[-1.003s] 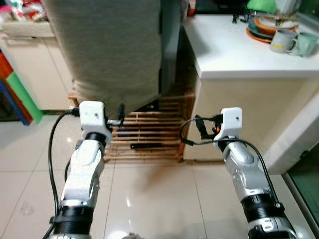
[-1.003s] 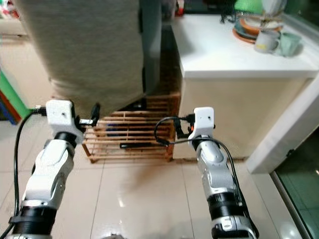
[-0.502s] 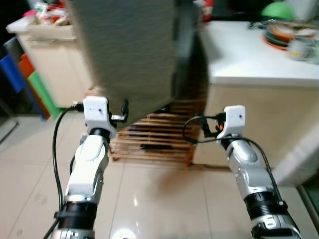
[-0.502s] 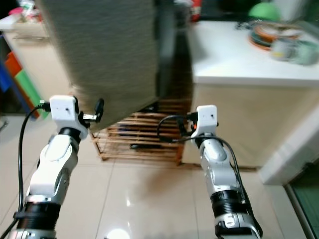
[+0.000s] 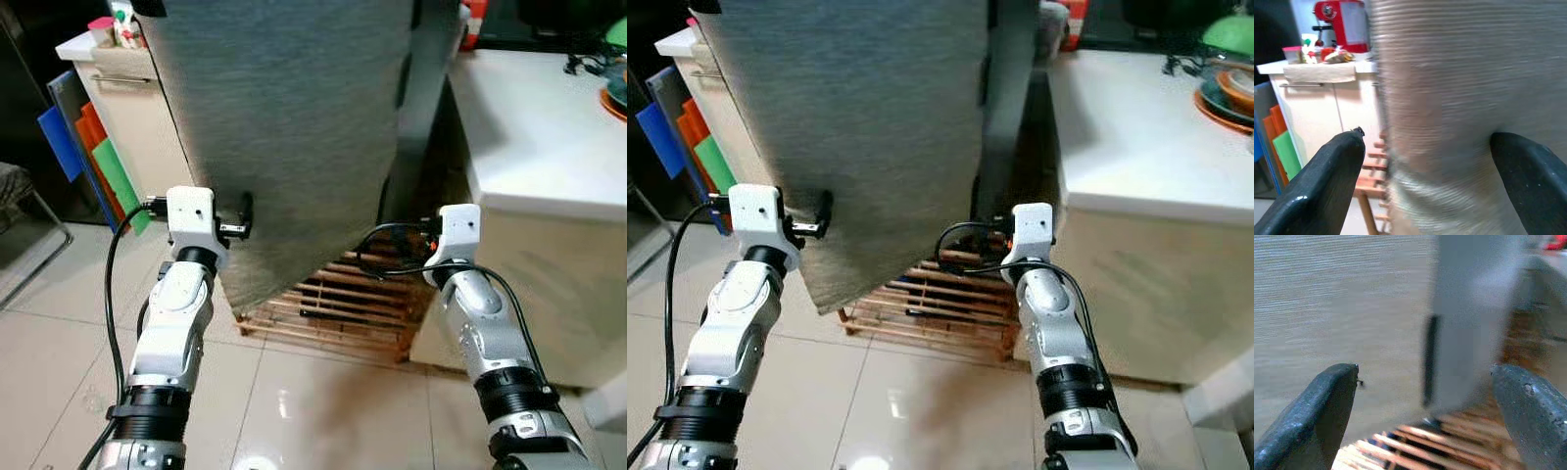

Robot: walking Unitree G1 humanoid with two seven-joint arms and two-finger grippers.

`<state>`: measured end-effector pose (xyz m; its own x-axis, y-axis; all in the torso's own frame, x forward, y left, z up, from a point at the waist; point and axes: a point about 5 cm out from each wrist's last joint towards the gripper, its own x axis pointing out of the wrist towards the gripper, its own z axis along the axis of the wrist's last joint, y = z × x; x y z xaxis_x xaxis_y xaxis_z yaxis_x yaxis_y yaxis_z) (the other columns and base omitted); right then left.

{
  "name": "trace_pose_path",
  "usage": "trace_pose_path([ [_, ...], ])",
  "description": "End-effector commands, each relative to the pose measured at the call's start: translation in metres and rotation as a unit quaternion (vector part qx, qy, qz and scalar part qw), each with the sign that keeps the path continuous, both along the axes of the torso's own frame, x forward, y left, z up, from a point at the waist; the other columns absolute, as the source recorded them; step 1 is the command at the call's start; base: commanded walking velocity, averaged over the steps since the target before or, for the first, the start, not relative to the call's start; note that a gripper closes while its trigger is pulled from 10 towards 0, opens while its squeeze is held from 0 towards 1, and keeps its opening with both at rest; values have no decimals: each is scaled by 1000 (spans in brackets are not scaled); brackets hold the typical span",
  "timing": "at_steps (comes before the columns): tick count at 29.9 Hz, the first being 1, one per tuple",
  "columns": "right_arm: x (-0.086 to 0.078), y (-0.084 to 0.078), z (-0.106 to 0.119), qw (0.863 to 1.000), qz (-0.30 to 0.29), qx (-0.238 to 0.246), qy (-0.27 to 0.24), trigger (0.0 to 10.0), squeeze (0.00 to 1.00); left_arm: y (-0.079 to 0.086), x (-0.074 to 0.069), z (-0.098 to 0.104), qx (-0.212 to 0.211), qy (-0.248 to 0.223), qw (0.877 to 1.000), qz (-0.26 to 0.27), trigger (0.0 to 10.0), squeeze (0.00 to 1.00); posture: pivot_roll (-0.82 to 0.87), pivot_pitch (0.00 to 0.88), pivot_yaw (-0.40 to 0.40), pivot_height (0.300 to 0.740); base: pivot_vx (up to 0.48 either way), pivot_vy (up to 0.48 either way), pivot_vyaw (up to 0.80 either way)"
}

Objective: Restocking fridge

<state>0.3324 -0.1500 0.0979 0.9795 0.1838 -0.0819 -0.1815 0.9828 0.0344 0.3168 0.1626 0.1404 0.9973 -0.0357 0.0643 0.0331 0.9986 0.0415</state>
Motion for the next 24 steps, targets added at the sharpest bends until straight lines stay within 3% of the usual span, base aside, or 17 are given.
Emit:
trace_pose_path([
  [1, 1, 8, 1, 1000, 13, 8, -4, 10000, 0, 9, 1, 0, 4, 2, 1000, 17, 10000, 0, -37, 0, 45, 740, 480, 0, 0],
  [13, 1, 11, 1, 1000, 19, 10, -6, 10000, 0, 18, 2, 2, -4, -6, 999, 40, 10000, 0, -32, 0, 38, 740, 480, 0, 0],
  [19, -1, 9, 2, 1000, 17, 2, -12, 10000, 0, 13, -1, 3, 4, -16, 1000, 21, 10000, 0, -26, 0, 26, 740, 0, 0, 0],
  [20, -4, 4, 3, 1000, 3, 3, -16, 10000, 0, 8, -5, 7, 0, -31, 1000, -6, 10000, 0, -24, 0, 22, 740, 0, 0, 0],
  [24, -7, 1, 4, 1000, -2, 3, -24, 10000, 0, 4, -6, 8, -17, -34, 999, -22, 10000, 0, -25, 0, 14, 740, 0, 120, 0],
])
